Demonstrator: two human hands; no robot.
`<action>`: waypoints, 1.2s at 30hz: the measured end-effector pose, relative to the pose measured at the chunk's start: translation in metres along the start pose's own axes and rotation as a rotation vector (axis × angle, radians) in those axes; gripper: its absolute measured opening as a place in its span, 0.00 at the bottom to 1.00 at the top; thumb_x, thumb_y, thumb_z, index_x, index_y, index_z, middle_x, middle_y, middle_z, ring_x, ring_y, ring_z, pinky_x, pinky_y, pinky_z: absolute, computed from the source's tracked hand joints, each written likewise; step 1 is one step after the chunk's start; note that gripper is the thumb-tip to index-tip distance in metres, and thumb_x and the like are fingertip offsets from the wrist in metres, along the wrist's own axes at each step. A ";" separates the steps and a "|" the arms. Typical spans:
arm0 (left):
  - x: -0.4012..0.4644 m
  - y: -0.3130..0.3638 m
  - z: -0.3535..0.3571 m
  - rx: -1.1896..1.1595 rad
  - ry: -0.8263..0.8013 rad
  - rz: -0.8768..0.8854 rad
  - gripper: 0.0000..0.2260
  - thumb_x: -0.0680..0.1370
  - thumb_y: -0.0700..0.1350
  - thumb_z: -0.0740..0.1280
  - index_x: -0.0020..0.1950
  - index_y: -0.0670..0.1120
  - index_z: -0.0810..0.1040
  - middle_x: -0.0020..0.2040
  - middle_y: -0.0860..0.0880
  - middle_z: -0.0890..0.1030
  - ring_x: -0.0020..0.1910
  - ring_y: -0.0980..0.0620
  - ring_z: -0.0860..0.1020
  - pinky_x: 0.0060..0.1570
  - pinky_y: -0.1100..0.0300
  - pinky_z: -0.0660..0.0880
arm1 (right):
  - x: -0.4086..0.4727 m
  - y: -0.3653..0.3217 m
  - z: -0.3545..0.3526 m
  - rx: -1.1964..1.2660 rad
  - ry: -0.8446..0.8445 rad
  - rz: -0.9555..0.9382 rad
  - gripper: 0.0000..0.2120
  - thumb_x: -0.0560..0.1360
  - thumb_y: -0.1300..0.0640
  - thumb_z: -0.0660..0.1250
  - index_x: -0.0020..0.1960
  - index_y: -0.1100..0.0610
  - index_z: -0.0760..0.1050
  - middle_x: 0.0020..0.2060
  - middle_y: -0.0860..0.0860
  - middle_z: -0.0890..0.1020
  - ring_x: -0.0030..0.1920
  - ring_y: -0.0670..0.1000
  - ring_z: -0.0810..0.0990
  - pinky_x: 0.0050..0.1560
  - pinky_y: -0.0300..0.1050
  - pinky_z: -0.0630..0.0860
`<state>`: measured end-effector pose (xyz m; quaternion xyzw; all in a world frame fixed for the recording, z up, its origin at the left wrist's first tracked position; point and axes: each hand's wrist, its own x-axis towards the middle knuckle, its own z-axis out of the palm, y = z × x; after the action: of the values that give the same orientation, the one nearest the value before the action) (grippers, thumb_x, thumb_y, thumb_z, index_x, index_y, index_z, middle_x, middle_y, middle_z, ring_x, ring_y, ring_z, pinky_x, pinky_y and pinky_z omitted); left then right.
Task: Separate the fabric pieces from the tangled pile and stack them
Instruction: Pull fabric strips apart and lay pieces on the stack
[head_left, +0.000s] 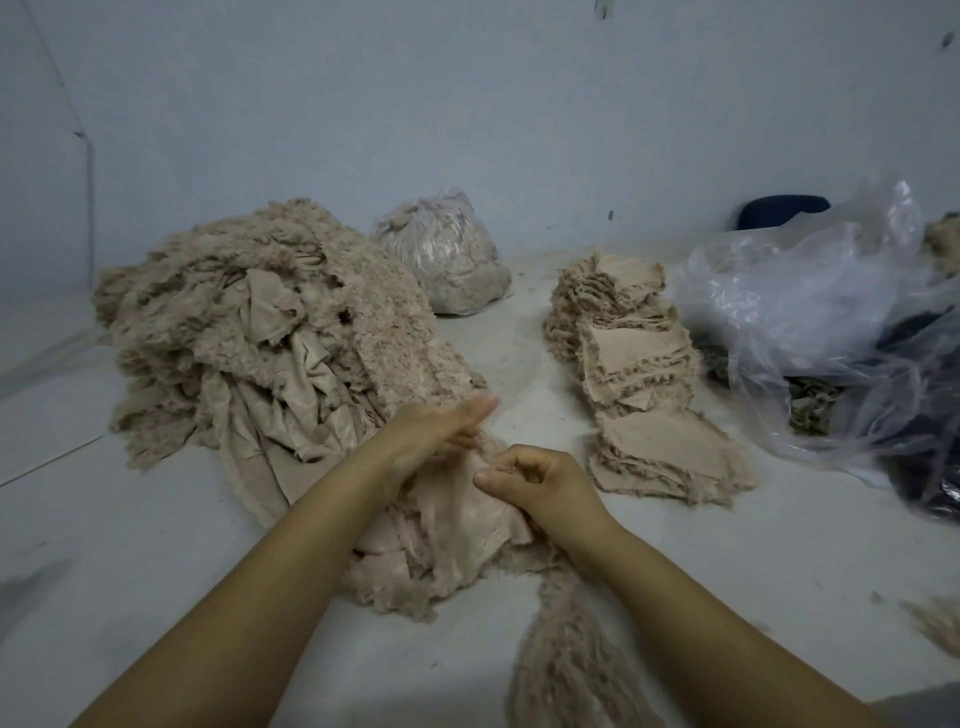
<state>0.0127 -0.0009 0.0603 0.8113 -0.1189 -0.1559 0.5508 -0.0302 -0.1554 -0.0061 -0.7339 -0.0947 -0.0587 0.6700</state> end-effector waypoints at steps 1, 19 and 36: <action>0.001 0.003 0.001 0.094 -0.048 0.014 0.29 0.58 0.71 0.68 0.43 0.49 0.82 0.44 0.49 0.84 0.44 0.51 0.81 0.49 0.57 0.77 | 0.001 -0.001 0.002 -0.049 0.021 -0.035 0.07 0.71 0.58 0.75 0.38 0.49 0.79 0.28 0.42 0.78 0.30 0.40 0.74 0.34 0.33 0.70; 0.021 -0.013 -0.002 -0.065 0.415 0.052 0.14 0.80 0.45 0.62 0.62 0.39 0.76 0.59 0.42 0.78 0.60 0.46 0.75 0.58 0.56 0.72 | -0.007 0.004 -0.001 0.040 0.073 0.110 0.08 0.72 0.66 0.72 0.37 0.62 0.74 0.22 0.53 0.78 0.23 0.48 0.76 0.27 0.38 0.73; 0.048 -0.067 -0.003 0.113 0.644 0.030 0.16 0.82 0.43 0.59 0.70 0.44 0.71 0.68 0.44 0.74 0.67 0.46 0.70 0.55 0.64 0.65 | -0.032 0.003 -0.010 -0.436 0.003 -0.023 0.16 0.73 0.60 0.72 0.37 0.65 0.66 0.26 0.58 0.73 0.26 0.45 0.72 0.33 0.42 0.71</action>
<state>0.0598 0.0086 -0.0065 0.8463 0.0409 0.1239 0.5166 -0.0607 -0.1676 -0.0148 -0.8603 -0.0870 -0.0866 0.4948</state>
